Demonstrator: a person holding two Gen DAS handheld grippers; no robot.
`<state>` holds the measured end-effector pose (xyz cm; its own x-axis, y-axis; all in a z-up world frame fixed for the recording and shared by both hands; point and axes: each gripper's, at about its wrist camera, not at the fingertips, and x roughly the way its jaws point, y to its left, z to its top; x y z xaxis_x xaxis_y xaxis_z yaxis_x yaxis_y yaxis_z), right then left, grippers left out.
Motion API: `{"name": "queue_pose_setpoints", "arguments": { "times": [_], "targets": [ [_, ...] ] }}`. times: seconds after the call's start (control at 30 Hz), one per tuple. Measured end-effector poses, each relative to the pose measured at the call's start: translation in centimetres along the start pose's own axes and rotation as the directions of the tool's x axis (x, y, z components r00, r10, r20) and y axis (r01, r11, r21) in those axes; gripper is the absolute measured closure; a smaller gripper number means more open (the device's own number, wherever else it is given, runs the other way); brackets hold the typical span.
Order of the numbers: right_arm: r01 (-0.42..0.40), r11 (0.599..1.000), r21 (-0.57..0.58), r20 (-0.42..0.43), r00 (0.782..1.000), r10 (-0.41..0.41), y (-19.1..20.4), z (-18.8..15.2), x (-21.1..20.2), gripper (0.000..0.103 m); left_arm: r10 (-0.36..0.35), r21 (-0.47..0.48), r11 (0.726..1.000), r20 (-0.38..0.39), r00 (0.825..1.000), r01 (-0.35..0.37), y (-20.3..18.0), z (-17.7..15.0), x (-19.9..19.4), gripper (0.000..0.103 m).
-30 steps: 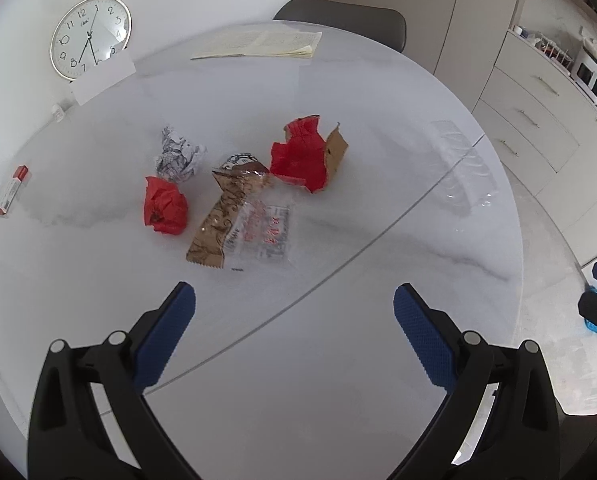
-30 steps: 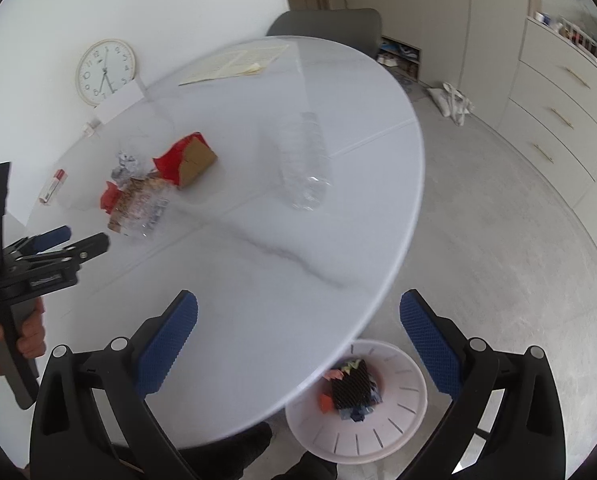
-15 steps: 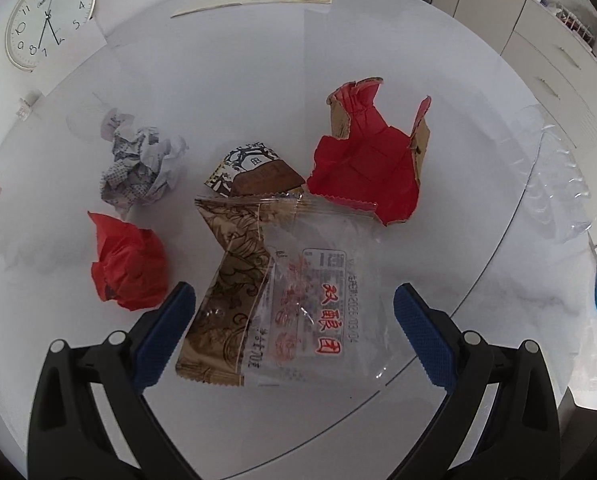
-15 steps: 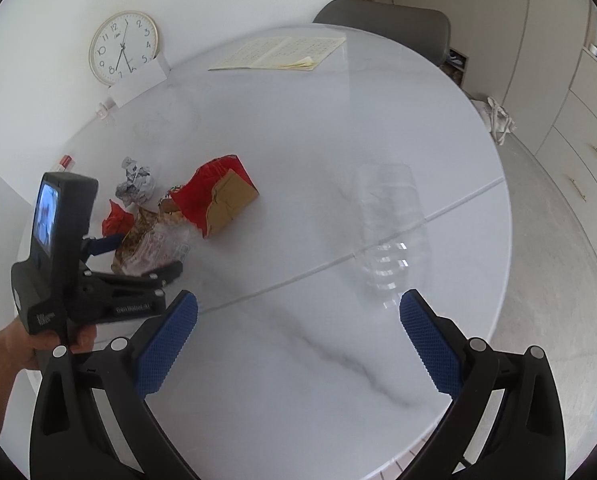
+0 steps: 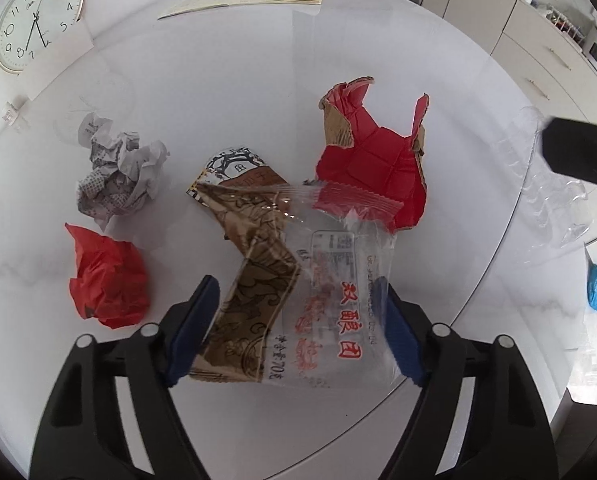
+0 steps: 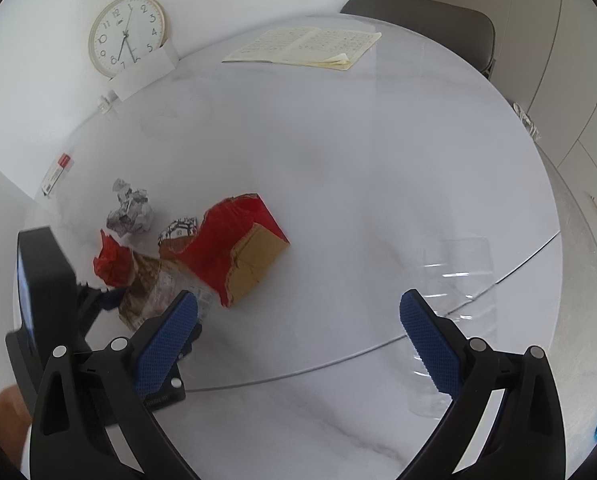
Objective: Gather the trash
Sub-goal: 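Grasp the brown-and-clear snack bag with the left tool while the right tool grasps the red cardboard box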
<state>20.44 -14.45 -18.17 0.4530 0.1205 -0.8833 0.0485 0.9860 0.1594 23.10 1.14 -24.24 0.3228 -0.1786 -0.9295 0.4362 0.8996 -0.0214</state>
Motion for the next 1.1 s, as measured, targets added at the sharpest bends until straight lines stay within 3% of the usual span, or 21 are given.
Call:
{"name": "queue_pose_setpoints", "arguments": {
  "times": [0.27,0.37,0.6,0.7,0.77,0.87,1.1],
  "targets": [
    [-0.027,0.971,0.237,-0.030,0.999,0.036,1.5,2.5,4.1,0.003,-0.017,0.013,1.000,0.060,0.998,0.017,0.6,-1.3,-2.0,0.037],
    [-0.001,0.955,0.296,-0.057,0.998,0.019,2.5,3.2,6.1,0.003,-0.018,-0.007,1.000,0.082,0.996,0.019,1.5,-2.0,-3.4,0.038],
    [0.136,0.955,0.263,-0.115,0.987,-0.109,5.1,3.2,9.5,0.003,-0.031,-0.066,0.997,0.106,0.994,0.038,3.9,-4.4,-6.2,0.038],
    [0.166,0.961,0.219,-0.115,0.983,-0.143,6.0,2.7,10.0,0.023,-0.041,-0.075,0.996,0.107,0.993,0.049,4.8,-5.3,-6.9,0.038],
    [0.164,0.966,0.199,-0.117,0.983,-0.143,6.2,2.4,10.2,0.045,-0.047,-0.072,0.996,0.107,0.993,0.055,5.3,-5.3,-6.9,0.038],
    [0.158,0.970,0.186,-0.103,0.985,-0.141,6.1,2.1,9.8,0.050,-0.045,-0.050,0.997,0.113,0.993,0.050,5.7,-5.6,-7.3,0.038],
    [0.114,0.977,0.179,-0.035,0.993,-0.110,5.3,0.8,5.4,0.050,-0.047,-0.043,0.998,0.135,0.990,0.053,5.8,-6.4,-9.1,0.038]
  ]
}}
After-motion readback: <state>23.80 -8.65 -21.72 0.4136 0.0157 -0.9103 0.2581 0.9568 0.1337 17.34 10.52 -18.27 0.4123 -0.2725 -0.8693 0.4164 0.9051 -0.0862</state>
